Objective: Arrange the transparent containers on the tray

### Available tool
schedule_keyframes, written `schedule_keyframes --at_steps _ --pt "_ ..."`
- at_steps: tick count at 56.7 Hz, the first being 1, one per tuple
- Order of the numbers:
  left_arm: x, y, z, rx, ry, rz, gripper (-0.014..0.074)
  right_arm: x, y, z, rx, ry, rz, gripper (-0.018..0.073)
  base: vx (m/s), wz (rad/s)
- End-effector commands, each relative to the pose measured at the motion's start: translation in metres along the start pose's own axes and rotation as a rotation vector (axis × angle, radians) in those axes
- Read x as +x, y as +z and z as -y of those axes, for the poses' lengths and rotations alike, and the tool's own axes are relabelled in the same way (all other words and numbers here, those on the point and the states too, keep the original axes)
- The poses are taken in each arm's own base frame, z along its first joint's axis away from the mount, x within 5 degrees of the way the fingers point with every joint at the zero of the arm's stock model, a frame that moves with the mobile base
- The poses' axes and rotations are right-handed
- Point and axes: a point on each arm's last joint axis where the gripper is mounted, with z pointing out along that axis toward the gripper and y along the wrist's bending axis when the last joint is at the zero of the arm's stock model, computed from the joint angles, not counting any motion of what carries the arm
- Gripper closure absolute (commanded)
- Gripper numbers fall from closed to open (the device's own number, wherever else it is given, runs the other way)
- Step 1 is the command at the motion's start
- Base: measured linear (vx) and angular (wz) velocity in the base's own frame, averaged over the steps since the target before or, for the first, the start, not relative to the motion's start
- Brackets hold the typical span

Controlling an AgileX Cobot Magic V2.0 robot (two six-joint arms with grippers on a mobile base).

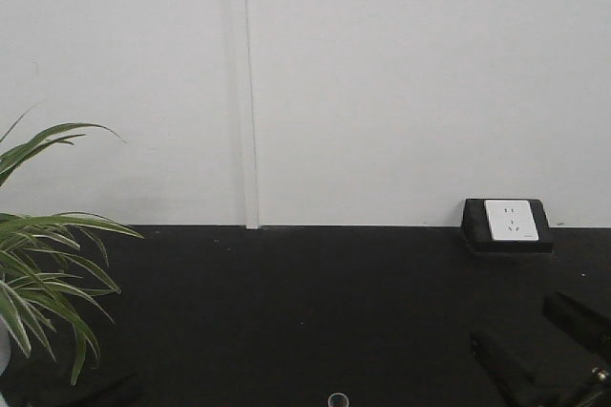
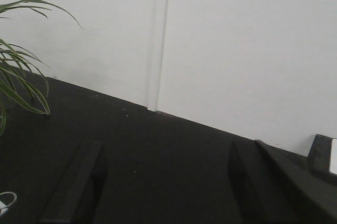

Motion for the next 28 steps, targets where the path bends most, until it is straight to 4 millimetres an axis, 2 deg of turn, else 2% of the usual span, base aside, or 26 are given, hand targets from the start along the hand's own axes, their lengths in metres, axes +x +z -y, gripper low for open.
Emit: schedule_keyframes --at_steps 1,17,28 --pt "-0.012 0.012 -0.003 0.027 0.019 0.119 0.0022 -0.017 0.002 0.0 -0.007 -0.012 0.115 0.0027 0.0 0.0" --pt "0.016 0.027 -0.006 0.063 0.014 0.089 0.0022 -0.02 0.003 0.0 -0.009 -0.034 0.145 0.0027 0.0 0.0" --pt "0.024 0.031 -0.009 0.046 -0.007 0.087 0.0094 -0.02 0.003 0.0 -0.008 -0.042 0.145 0.0027 0.0 0.0"
